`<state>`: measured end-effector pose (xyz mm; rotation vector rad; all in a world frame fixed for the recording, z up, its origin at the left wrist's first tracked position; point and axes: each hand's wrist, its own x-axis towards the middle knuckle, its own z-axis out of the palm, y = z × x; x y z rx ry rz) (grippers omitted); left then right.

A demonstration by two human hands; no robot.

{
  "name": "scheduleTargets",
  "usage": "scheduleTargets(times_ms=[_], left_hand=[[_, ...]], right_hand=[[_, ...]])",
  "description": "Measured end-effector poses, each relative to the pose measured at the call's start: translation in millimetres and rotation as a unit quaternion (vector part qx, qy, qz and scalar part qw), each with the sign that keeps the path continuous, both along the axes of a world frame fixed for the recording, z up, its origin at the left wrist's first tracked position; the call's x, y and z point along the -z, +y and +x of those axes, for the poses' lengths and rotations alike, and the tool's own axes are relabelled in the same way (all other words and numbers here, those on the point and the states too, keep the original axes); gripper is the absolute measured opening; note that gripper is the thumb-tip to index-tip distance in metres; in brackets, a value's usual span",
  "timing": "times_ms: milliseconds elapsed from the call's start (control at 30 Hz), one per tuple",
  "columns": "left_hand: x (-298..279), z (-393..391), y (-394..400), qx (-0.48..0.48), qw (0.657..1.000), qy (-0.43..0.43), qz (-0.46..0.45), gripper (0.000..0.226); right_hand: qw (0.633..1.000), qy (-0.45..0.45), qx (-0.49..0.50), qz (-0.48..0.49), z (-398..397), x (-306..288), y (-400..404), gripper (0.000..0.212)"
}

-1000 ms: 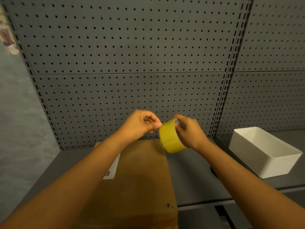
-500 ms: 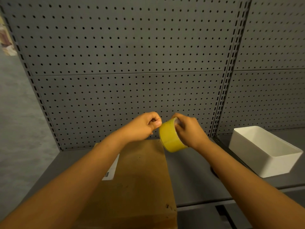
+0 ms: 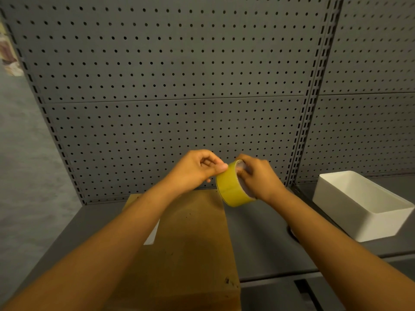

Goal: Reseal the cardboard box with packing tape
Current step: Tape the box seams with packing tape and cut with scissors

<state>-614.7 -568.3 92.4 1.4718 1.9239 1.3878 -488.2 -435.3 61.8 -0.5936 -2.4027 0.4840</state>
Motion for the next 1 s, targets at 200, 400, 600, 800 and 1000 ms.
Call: scheduleTargets(times_ms=[200, 400, 600, 800, 1000], left_hand=[[1.4, 0.7, 1.9, -0.006, 0.999, 0.045, -0.025, 0.005], [1.3, 4.6, 0.7, 0.031, 0.997, 0.059, -0.043, 0.01], [-0.5, 1.4, 0.0, -0.007, 0.999, 0.044, -0.007, 0.01], [-4.0, 1.7, 4.2, -0.013, 1.0, 0.017, 0.006, 0.004], [-2.8, 3.7, 7.6, -0.006, 0.998, 0.042, 0.039, 0.006]], right_hand=[[1.0, -0.016, -0.01, 0.024, -0.1, 0.7, -1.5, 0.021], [1.0, -0.025, 0.007, -0.007, 0.0, 3.8, 2.3, 0.025], [0.999, -0.017, -0.001, -0.034, 2.3, 1.4, -0.7, 0.034], [0.999, -0.02, 0.004, -0.04, 2.5, -1.5, -0.9, 0.032], [0.998, -0.038, -0.011, -0.056, 4.0, -1.1, -1.9, 0.033]])
